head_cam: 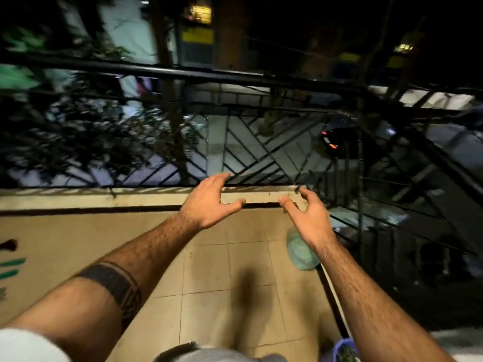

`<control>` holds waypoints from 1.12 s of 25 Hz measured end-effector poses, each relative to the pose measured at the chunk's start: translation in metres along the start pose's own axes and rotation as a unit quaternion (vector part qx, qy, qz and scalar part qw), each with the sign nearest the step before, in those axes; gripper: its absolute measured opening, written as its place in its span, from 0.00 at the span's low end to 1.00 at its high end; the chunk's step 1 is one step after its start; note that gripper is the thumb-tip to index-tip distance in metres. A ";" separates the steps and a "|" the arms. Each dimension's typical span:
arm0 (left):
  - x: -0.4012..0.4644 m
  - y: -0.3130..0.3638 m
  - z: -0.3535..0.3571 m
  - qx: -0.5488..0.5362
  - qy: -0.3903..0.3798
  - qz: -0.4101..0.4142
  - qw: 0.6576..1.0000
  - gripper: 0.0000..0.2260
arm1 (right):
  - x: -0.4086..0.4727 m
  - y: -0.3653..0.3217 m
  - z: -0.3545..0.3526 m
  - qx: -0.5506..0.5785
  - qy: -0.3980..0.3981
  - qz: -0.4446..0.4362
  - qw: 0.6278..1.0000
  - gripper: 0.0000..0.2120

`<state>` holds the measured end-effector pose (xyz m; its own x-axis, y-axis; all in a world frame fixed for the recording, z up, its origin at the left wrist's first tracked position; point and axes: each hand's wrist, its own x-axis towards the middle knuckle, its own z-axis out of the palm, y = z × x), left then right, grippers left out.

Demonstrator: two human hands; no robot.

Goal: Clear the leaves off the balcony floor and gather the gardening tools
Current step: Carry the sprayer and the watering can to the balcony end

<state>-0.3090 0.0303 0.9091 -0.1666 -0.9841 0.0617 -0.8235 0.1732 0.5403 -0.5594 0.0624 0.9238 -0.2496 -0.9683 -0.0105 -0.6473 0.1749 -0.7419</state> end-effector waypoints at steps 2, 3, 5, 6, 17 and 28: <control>-0.015 -0.031 -0.017 -0.013 0.038 -0.071 0.997 0.41 | 0.019 -0.025 0.030 -0.002 -0.057 -0.041 0.998 0.38; -0.022 -0.044 -0.024 -0.018 0.063 -0.107 0.992 0.41 | 0.028 -0.039 0.044 0.002 -0.083 -0.063 0.995 0.38; -0.043 -0.062 -0.036 -0.015 0.117 -0.164 0.979 0.42 | 0.041 -0.061 0.070 0.005 -0.132 -0.118 0.984 0.38; -0.056 -0.066 -0.040 -0.012 0.141 -0.188 0.972 0.42 | 0.044 -0.071 0.080 0.007 -0.155 -0.146 0.977 0.39; -0.215 -0.031 -0.036 0.021 0.321 -0.454 0.831 0.42 | -0.011 -0.130 0.156 0.007 -0.425 -0.361 0.830 0.40; -0.282 -0.097 -0.059 -0.004 0.375 -0.567 0.733 0.41 | -0.079 -0.209 0.261 -0.020 -0.531 -0.438 0.725 0.43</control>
<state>-0.1499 0.2881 0.8886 0.9708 -0.2397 0.0118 -0.1976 -0.7703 0.6062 -0.2168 0.0557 0.9050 0.9517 -0.2981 -0.0732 -0.2478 -0.6056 -0.7562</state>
